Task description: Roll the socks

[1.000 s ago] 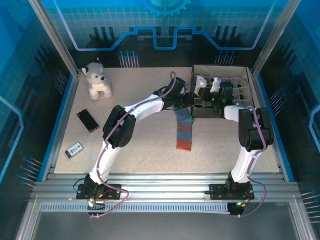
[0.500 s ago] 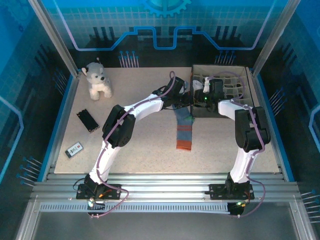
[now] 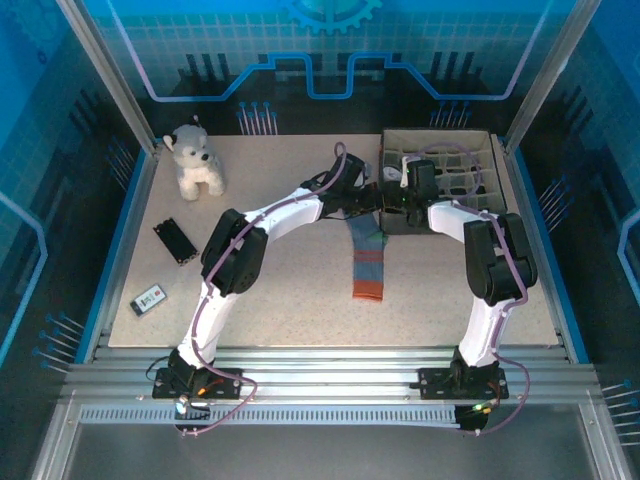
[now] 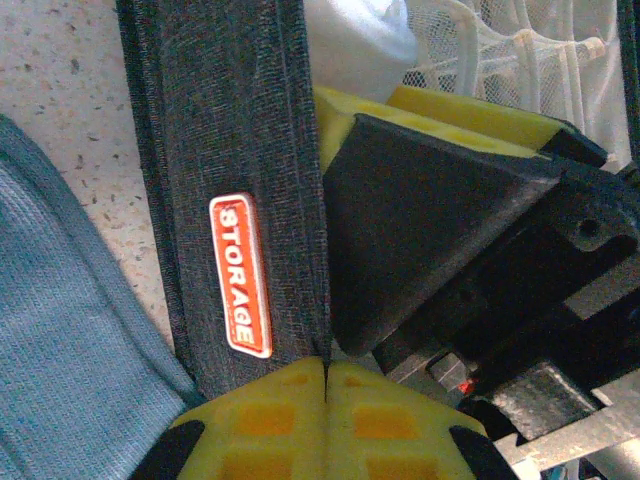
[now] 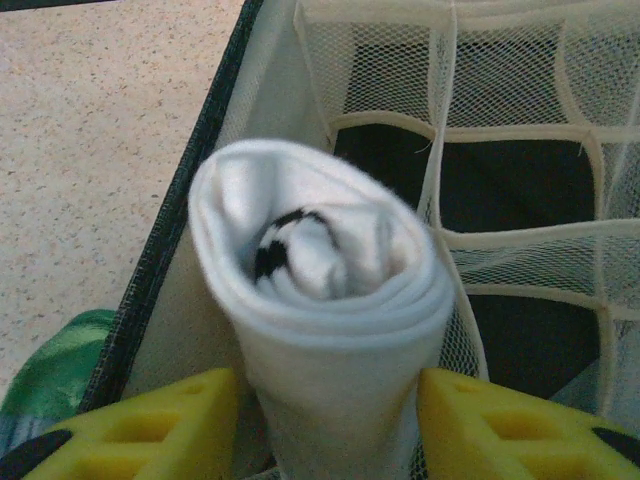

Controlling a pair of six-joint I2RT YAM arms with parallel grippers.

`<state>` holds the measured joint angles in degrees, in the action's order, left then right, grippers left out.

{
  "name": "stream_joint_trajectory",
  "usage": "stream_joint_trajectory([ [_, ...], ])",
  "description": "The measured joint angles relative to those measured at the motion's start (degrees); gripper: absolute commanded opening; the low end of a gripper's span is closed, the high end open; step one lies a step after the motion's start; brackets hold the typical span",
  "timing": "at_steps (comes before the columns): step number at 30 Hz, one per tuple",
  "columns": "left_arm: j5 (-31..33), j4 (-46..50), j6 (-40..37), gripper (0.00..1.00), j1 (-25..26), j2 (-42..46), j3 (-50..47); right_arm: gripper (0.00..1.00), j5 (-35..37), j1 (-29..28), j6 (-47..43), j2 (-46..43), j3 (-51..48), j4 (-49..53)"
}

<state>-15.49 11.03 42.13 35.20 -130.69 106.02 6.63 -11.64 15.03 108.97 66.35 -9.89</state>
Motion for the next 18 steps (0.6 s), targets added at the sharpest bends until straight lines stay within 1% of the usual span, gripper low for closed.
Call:
stream_joint_trajectory([
  [4,-0.44,-0.02,0.00,0.00,-0.13,0.04,-0.07,0.60,0.70,-0.02,-0.44,-0.92,-0.76,0.07],
  [12,-0.90,-0.35,0.85,0.00,-0.11,0.04,-0.07,0.64,-0.83,0.35,-1.16,-3.89,-1.68,2.27],
  [15,-1.05,-0.85,1.79,0.00,0.02,0.04,-0.07,0.65,-2.78,0.92,-0.92,-4.85,-0.52,5.20],
  [18,-0.83,-1.25,2.99,0.00,0.22,0.02,-0.07,0.67,-4.63,1.53,-0.66,-5.11,2.82,9.09],
])
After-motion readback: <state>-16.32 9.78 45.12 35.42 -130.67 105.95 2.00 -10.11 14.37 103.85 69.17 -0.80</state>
